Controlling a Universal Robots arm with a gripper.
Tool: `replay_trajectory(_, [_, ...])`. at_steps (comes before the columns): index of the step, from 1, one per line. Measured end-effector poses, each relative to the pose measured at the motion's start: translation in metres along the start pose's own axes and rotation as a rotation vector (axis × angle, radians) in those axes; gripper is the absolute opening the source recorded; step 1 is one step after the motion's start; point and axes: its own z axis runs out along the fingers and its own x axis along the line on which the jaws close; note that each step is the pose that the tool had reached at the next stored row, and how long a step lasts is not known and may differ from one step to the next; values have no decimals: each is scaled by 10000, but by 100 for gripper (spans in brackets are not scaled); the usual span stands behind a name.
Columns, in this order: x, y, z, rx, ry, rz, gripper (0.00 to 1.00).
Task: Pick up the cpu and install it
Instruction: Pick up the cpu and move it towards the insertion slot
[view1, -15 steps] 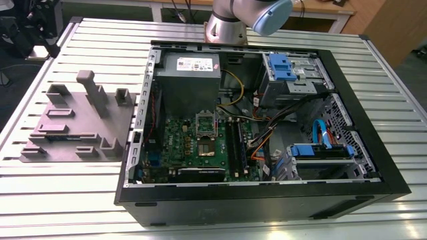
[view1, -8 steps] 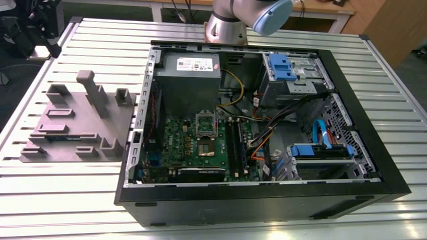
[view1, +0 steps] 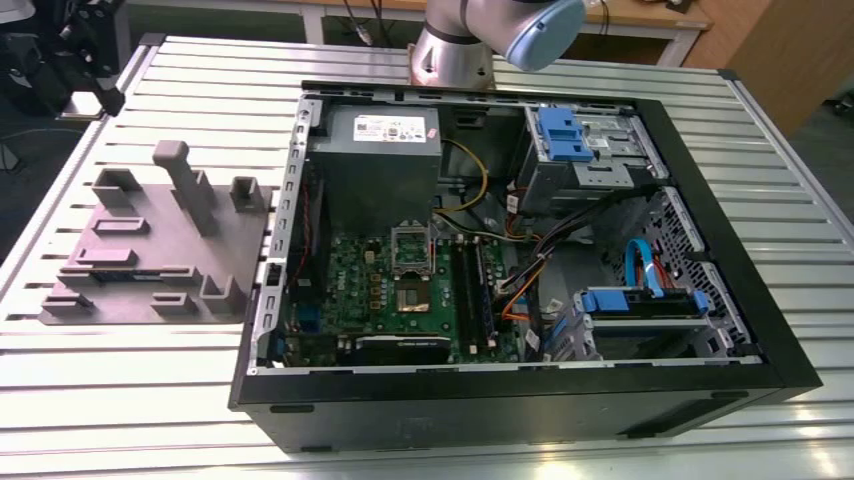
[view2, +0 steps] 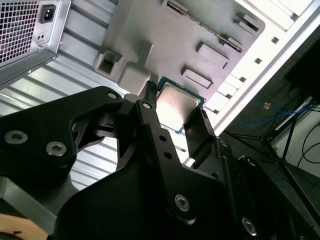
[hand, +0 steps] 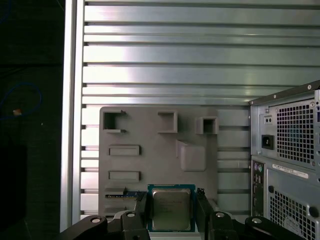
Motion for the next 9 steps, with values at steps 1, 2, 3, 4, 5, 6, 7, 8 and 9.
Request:
replay_trajectory(1, [-1, 0, 0, 0, 1, 0, 47])
replay_trajectory(2, [-1, 0, 0, 0, 0, 0, 47])
replay_trajectory(3, [-31, 0, 0, 0, 1, 0, 47])
replay_trajectory(4, [-54, 1, 1, 0, 1, 0, 47])
replay_trajectory(5, [-54, 1, 1, 0, 1, 0, 47])
replay_trajectory(6, [-54, 1, 1, 0, 1, 0, 47])
replay_trajectory(7, [-56, 1, 1, 0, 1, 0, 47])
replay_trajectory(8, [-57, 1, 1, 0, 1, 0, 47])
replay_trajectory(9, [-62, 1, 1, 0, 1, 0, 47])
